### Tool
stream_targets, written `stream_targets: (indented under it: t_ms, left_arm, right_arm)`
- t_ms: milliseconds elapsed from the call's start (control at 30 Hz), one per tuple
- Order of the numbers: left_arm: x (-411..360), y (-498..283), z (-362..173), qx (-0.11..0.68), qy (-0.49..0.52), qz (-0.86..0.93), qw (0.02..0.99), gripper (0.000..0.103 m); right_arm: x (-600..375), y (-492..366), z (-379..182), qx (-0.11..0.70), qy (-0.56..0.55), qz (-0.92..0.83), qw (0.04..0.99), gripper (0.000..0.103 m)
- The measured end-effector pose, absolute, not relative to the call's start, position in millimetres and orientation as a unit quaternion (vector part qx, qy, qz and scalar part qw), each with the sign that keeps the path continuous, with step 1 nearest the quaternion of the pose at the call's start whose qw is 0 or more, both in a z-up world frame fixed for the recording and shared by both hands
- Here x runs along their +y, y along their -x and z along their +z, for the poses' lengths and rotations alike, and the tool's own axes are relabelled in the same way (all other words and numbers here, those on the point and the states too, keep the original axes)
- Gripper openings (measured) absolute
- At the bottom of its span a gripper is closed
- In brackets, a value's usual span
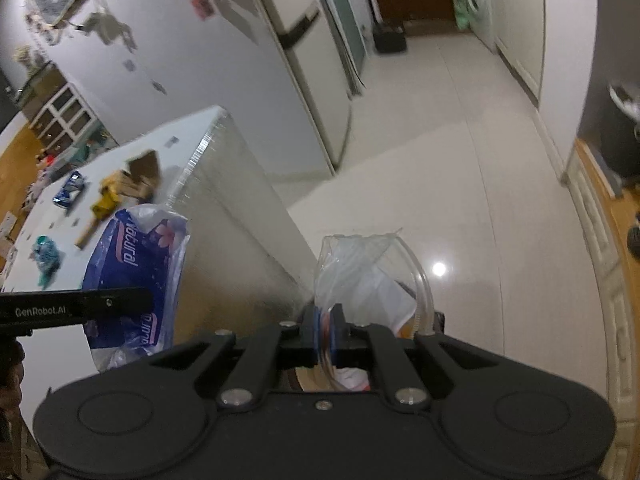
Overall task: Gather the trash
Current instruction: 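Carry the blue snack bag and clear bag with both tools over the trash bin, then open both tools to drop the blue bag and clear bag into the bin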
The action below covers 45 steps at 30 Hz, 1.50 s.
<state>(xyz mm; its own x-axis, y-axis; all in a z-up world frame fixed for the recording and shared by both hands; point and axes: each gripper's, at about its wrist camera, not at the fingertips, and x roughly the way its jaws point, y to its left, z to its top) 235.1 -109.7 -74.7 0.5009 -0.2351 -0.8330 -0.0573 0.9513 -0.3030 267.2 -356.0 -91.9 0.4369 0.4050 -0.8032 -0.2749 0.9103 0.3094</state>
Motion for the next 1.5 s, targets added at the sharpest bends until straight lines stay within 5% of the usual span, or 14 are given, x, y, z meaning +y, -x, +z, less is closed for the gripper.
stream_targets:
  t_ms: [733, 900, 967, 1500]
  left_arm:
    - [-133.9, -295.0, -199.3, 0.610, 0.111, -0.037, 0.783, 0.007]
    - [-129.7, -304.9, -212.7, 0.613, 0.121, -0.029, 0.780, 0.007]
    - [-130.6, -309.6, -219.3, 0.617, 0.121, -0.030, 0.777, 0.008]
    - [-148.3, -327.4, -266.0, 0.638, 0.123, -0.032, 0.760, 0.009]
  right_arm:
    - [-343.3, -328.7, -279.2, 0.635, -0.156, 0.186, 0.733, 0.007]
    - [-337.3, -335.7, -304.4, 0.649, -0.163, 0.191, 0.718, 0.013]
    - [-340.7, -336.7, -315.0, 0.656, -0.172, 0.192, 0.709, 0.023]
    - [-373.7, -338.4, -310.0, 0.634, -0.172, 0.164, 0.736, 0.025]
